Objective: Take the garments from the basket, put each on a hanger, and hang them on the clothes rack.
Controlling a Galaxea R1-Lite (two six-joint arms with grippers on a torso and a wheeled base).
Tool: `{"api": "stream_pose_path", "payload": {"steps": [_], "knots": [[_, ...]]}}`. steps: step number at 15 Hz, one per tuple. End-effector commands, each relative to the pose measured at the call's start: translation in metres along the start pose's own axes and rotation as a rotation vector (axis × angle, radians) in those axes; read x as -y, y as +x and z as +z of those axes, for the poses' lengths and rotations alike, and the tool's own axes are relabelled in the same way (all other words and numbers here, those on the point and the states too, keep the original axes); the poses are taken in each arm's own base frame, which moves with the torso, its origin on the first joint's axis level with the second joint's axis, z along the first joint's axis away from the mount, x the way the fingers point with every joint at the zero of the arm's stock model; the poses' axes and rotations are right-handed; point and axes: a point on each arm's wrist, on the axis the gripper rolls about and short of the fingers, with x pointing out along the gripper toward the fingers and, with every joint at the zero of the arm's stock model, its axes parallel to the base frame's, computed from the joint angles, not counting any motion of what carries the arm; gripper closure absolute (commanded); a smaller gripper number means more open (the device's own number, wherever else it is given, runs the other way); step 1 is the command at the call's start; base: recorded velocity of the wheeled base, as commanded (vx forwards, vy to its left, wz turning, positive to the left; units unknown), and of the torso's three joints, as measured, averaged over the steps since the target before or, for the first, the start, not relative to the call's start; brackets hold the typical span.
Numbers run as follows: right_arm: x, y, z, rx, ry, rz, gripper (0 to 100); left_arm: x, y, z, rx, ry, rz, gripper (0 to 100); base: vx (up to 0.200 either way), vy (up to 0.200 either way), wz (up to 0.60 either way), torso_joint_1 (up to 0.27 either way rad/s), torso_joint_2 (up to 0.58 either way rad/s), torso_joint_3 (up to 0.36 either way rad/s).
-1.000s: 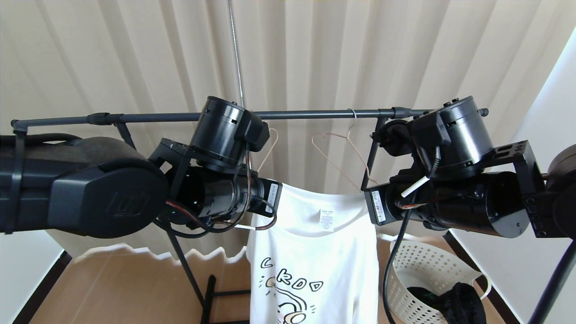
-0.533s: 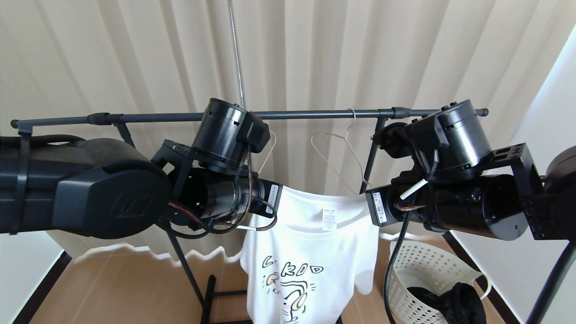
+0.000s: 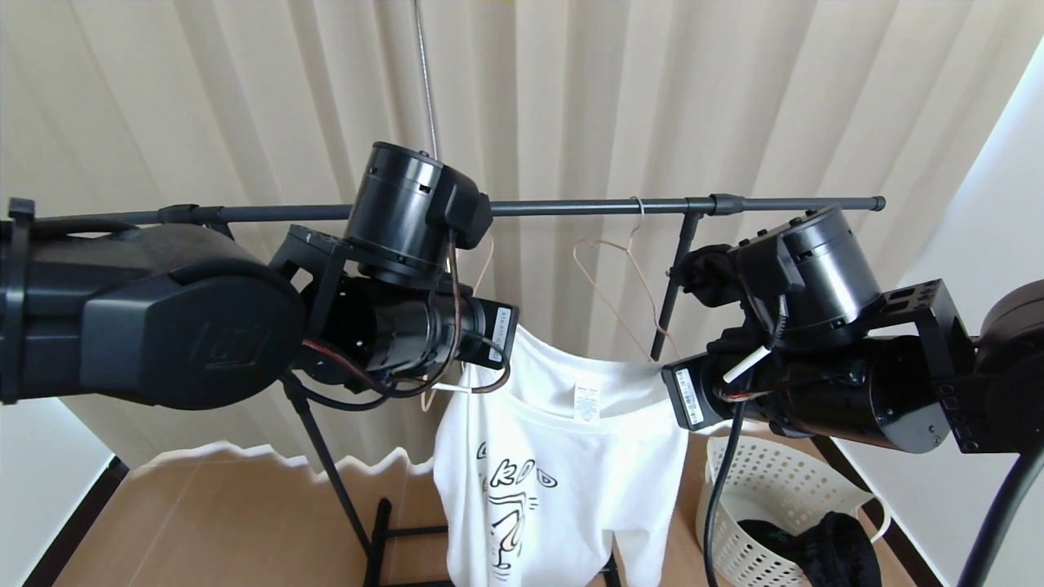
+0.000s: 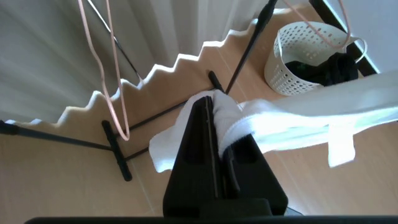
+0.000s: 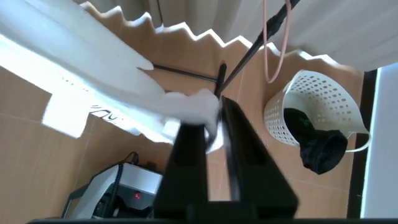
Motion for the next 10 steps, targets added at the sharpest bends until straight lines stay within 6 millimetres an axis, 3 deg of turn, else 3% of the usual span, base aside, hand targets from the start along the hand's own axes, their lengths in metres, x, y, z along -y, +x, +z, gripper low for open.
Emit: {"api": "stream_pose_path", "payload": {"steps": [1,6,10], "knots": [[0.001,0.001,-0.010,-0.016,-0.051,0.025,0,0.007,0.000,0.010,0.032,0.005,-0.019,100,0.000,0.000,0.00,0.000,0.00,0.000],[-0.017,0.006,-0.042,0.014,-0.191,0.258,0,0.020,-0.004,0.012,0.048,0.024,-0.044,100,0.000,0.000,0.00,0.000,0.00,0.000],[-0.015,0.011,-0.061,0.038,-0.292,0.353,0,0.020,-0.005,0.013,0.053,0.024,-0.045,100,0.000,0.000,0.00,0.000,0.00,0.000]]}}
